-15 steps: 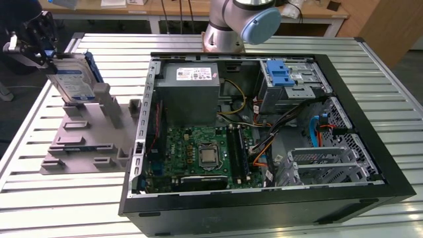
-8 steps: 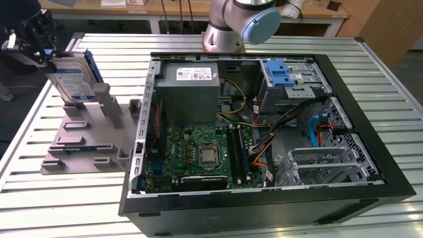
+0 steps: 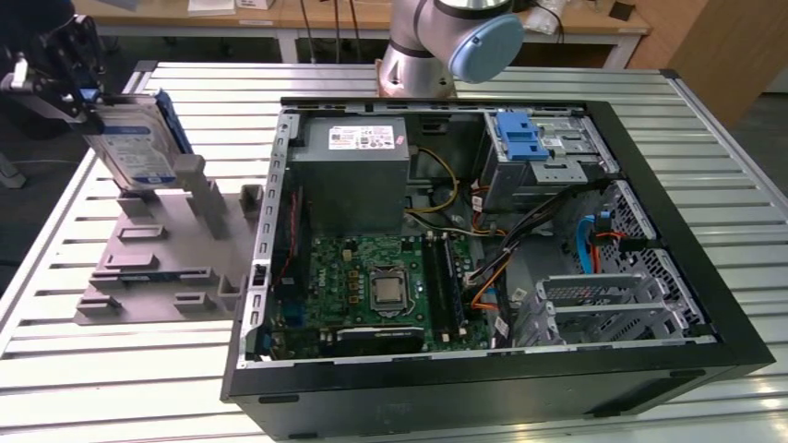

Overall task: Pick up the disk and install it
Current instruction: 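Pick up the disk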

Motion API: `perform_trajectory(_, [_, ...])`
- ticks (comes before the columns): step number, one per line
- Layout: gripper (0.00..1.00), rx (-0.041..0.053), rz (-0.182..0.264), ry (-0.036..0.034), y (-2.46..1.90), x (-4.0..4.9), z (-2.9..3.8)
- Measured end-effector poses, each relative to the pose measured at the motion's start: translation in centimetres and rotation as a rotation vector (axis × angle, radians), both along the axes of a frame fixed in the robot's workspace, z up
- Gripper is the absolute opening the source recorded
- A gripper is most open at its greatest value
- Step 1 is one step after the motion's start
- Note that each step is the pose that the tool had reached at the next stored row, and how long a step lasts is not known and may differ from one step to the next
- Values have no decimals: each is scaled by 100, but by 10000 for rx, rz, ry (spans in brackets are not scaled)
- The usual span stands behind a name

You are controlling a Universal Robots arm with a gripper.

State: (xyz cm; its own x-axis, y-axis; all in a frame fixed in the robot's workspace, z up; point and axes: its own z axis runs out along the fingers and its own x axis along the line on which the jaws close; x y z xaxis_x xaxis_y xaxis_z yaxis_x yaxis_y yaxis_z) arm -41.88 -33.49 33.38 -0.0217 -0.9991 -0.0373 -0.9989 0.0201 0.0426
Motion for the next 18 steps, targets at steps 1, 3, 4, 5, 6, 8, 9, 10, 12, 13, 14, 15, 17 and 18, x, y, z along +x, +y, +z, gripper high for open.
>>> perform_trajectory(1, [36, 0, 0, 0, 0, 0, 5])
perform_trajectory(3, [36, 2, 0, -2, 0, 0, 11])
perform_trajectory(4, [36, 2, 0, -3, 0, 0, 12])
perform_trajectory(5, [36, 1, 0, -2, 0, 0, 15])
perform_trajectory(6, [36, 0, 0, 0, 0, 0, 18])
perform_trajectory(8, [36, 1, 0, -1, 0, 0, 22])
perform_trajectory(9, [36, 0, 0, -1, 0, 0, 24])
perform_trajectory(10, [36, 1, 0, -1, 0, 0, 26])
perform_trajectory(12, [36, 1, 0, -1, 0, 0, 29])
perform_trajectory(13, [36, 0, 0, -1, 0, 0, 31])
perform_trajectory(14, [36, 1, 0, -1, 0, 0, 32])
perform_trajectory(15, [36, 1, 0, -1, 0, 0, 33])
perform_trajectory(17, [36, 0, 0, 1, 0, 0, 39])
perform_trajectory(18, [36, 0, 0, 2, 0, 0, 43])
